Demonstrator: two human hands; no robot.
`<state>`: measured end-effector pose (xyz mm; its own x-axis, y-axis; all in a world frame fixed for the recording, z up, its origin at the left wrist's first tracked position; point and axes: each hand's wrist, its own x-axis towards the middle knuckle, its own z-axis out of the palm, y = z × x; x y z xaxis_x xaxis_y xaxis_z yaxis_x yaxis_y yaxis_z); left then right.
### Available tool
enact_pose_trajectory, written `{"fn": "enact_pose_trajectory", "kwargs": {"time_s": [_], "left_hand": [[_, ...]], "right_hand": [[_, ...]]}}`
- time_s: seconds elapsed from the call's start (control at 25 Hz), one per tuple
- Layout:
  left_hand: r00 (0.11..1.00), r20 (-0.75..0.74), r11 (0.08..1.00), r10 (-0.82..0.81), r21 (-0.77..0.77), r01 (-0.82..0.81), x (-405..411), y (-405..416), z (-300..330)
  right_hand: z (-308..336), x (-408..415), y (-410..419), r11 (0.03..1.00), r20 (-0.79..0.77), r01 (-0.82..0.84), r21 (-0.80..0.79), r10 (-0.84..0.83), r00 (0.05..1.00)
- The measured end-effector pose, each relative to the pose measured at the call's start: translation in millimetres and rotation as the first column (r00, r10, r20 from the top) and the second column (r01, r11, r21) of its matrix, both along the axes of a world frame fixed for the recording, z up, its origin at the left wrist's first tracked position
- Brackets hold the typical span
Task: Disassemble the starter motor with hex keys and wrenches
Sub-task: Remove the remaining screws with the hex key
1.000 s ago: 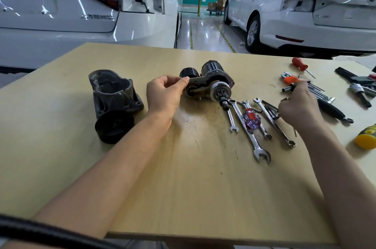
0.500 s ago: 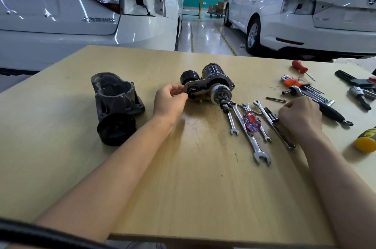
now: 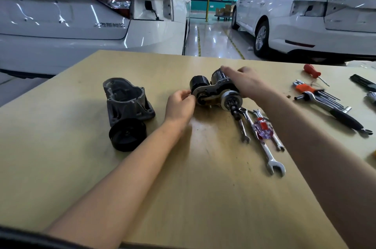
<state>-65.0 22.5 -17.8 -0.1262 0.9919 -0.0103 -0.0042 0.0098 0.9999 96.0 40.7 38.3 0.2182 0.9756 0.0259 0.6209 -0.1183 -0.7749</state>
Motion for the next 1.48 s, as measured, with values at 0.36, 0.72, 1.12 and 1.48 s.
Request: {"fn": "enact_pose_trajectory", "kwargs": {"time_s": [0.36,0.72,1.12,1.48], "left_hand": [[0.991,-0.121,0.999,0.048,0.028,-0.045,-6.4,7.2,2.2],[0.781,-0.6,0.984,0.174,0.13,-0.12,-27.5,0.8,12.7],[0.857,-0.514,0.994,0.038,-0.065,-0.083,-32.8,0.4,17.4],[0.856,0.34,0.893,-0.389,-0.09,0.442,-25.4,-16.1,32.0]], "right_hand": [[-9.1,-11.4,13.3,0.997,-0.057,-0.04,-0.067,0.036,0.998],[-3.0,-20.7,-14.1,0.955,0.059,-0.217,-0.201,0.233,0.971],[-12.1,-33.6,-50.3,0.99,0.022,-0.068,0.123,0.066,0.998],[11.3,-29.8,-83.5,0.911,-0.154,-0.085,0.403,0.159,0.975]]}}
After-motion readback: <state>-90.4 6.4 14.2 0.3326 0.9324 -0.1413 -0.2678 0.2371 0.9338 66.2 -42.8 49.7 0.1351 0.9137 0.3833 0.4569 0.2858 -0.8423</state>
